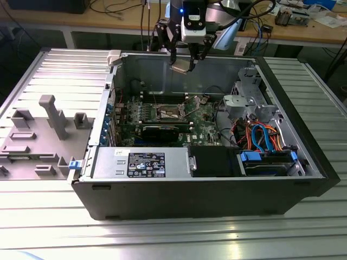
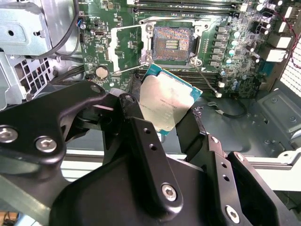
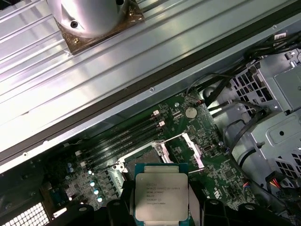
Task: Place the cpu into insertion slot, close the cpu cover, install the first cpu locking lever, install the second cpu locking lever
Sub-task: 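Place the cpu into insertion slot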
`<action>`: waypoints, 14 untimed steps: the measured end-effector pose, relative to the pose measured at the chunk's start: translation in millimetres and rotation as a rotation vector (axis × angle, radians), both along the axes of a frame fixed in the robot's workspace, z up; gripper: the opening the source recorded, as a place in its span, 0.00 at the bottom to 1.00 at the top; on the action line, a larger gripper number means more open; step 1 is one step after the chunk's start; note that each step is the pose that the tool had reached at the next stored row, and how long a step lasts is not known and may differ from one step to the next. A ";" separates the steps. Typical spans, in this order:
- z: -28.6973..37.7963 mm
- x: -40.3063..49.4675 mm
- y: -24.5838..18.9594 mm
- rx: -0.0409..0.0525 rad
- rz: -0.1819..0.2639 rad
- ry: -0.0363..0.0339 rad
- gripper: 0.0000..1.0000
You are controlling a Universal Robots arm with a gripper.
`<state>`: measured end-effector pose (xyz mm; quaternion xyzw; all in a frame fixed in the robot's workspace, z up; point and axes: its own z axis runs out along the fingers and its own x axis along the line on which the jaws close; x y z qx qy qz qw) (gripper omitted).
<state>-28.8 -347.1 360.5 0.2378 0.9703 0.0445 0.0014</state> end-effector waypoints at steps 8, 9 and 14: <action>0.0 0.0 0.0 0.0000 -0.004 0.0000 0.54; 0.0 0.0 0.0 0.0000 -0.006 0.0000 0.54; 0.0 0.0 0.0 0.0000 -0.015 0.0000 0.54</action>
